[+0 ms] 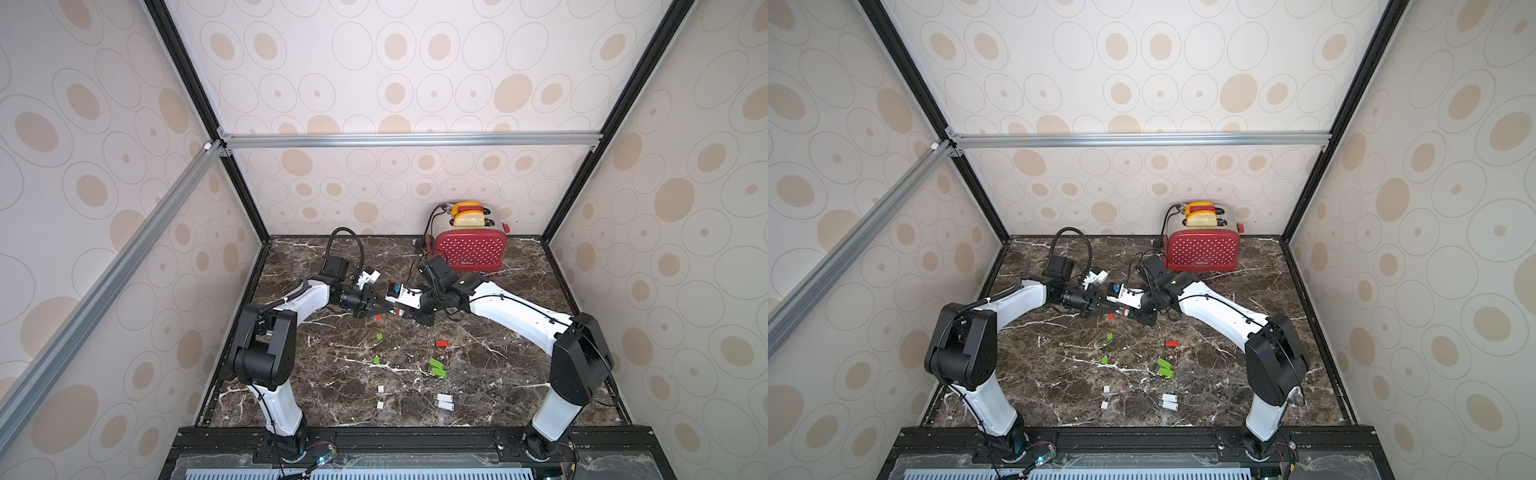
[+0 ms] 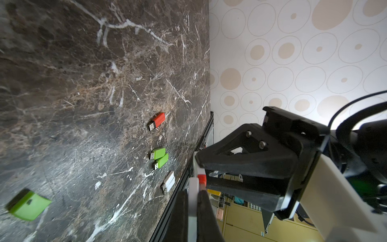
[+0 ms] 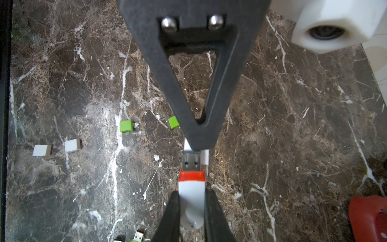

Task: Close the usb drive cover
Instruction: Close the cover of the USB drive.

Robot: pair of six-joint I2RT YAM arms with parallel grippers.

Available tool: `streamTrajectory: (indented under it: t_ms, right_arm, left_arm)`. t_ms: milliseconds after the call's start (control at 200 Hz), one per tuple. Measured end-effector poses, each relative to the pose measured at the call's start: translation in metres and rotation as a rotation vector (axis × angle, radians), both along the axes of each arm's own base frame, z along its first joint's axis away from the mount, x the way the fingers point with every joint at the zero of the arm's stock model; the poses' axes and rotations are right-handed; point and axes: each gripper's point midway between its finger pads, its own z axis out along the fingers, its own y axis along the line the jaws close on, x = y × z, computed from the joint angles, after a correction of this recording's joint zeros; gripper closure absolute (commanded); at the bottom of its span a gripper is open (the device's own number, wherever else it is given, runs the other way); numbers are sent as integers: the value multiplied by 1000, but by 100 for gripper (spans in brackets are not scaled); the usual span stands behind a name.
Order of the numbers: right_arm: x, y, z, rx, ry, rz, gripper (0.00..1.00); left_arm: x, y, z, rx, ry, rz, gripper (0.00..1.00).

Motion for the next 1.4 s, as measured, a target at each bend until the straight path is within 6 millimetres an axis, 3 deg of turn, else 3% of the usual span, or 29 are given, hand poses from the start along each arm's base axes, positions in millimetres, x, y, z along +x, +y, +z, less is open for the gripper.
streamTrajectory:
  t_ms: [726, 1397]
  right_arm:
    - [-1, -4, -11, -26, -16, 14, 98]
    - [-1, -4, -11, -26, -14, 14, 98]
  left_arm:
    - [4, 6, 6, -11, -10, 4, 100]
    - [-5, 2, 3, 7, -23, -29, 100]
